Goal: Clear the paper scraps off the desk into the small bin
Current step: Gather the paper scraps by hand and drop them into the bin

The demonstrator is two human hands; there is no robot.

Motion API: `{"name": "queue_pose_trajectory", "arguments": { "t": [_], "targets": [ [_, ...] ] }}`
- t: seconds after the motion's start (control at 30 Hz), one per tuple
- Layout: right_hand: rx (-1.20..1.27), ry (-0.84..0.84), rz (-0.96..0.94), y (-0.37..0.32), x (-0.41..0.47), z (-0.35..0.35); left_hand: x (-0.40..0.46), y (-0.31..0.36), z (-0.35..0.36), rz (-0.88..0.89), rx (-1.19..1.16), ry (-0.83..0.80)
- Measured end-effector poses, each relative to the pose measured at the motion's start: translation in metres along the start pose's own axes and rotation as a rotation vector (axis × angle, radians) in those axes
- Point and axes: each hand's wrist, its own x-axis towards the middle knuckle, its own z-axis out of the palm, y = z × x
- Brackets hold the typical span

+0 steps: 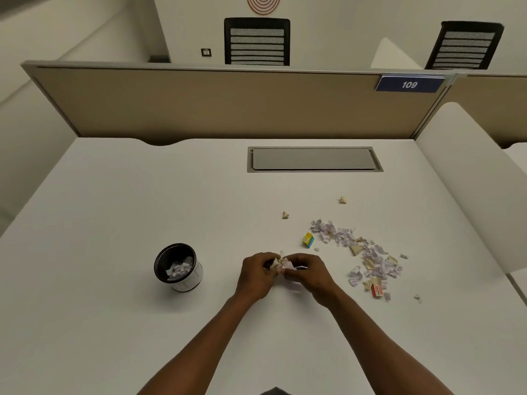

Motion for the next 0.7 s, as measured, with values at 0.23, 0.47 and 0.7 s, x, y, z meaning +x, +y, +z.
{"name": "queue_pose_trajectory", "arguments": {
  "t": [0.23, 0.47, 0.7],
  "targets": [
    [0.239, -0.097, -0.112, -0.034, 0.0, 0.004, 0.001, 0.02, -0.035, 0.047, -0.084, 0.065],
    [0.227, -0.169, -0.231, -0.083, 0.004, 0.029, -0.01, 0.035, -0.083, 0.126, -0.22, 0.204],
    [0.053, -0.294, -0.268, -0.119, 0.008, 0.093, -0.037, 0.005, -0.143, 0.037, -0.16, 0.379]
  ]
}}
